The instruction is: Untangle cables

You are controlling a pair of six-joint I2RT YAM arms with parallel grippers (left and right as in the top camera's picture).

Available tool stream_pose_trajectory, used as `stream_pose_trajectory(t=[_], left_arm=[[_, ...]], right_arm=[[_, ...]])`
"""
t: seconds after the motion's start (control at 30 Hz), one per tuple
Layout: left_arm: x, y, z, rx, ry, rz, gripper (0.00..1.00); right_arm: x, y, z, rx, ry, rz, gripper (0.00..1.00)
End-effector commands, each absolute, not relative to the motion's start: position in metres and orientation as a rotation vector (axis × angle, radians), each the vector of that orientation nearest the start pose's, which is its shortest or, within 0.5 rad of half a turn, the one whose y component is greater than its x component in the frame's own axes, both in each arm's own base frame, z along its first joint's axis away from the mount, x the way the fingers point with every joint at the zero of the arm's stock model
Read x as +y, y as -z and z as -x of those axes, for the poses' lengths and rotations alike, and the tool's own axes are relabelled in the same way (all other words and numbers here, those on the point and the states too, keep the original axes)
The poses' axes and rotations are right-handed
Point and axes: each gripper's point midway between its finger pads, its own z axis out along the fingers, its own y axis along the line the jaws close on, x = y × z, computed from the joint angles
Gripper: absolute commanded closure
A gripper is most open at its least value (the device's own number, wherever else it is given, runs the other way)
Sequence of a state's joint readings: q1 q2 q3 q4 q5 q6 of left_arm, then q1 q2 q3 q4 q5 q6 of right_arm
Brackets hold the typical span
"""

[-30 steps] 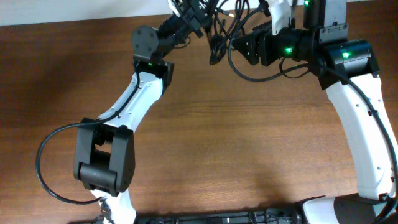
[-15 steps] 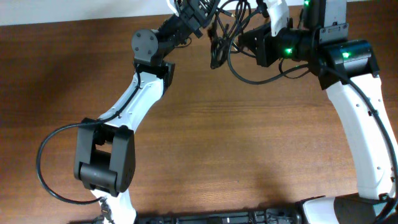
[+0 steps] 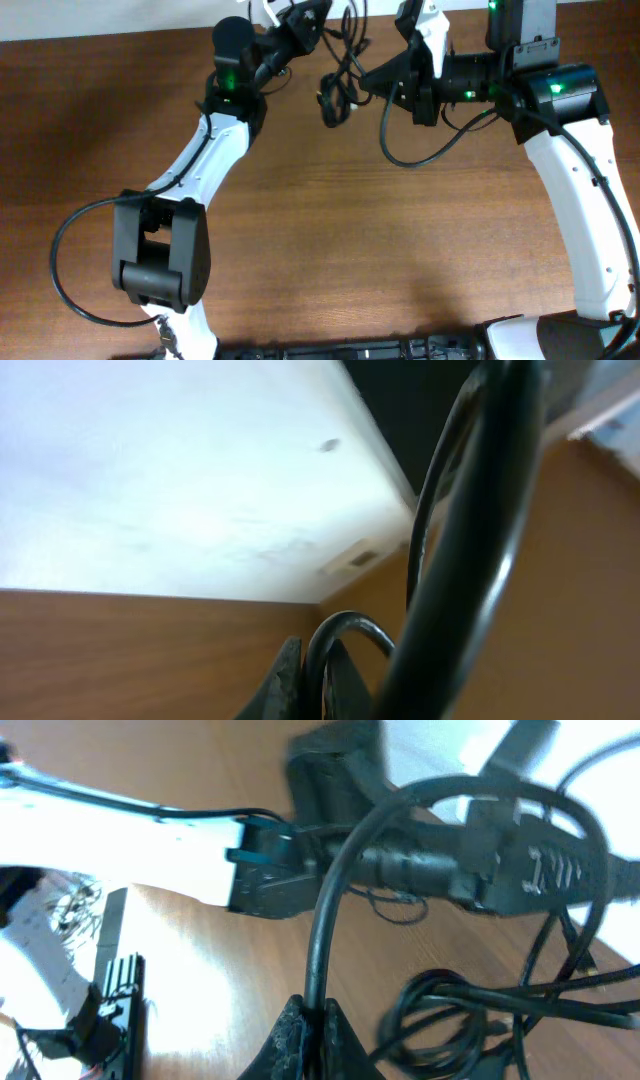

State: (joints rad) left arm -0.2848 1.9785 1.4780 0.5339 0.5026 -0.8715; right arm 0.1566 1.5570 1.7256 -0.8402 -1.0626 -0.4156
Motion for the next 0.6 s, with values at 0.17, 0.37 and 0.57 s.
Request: stream_pose_trajectory(t=[0.17,0.37,0.57], left_arm=[[-0.169,-0.289,-0.581,1.679,1.08,0.196,1.0],[-0.163,-0.293,-0.575,1.687,1.146,0.117,1.0],[-0.189,-0.337,-0.544,1.471,1.126,-0.315,1.0]], right_arm=[[0.209,-0.391,-0.329,1.606,-1.025,1.148,0.96],[0.195,-0.374,-0.356,1.734,-0.826,1.078,0.96],[0.136,-0.338,-0.406,2.113,-0.44,0.647,0.41]])
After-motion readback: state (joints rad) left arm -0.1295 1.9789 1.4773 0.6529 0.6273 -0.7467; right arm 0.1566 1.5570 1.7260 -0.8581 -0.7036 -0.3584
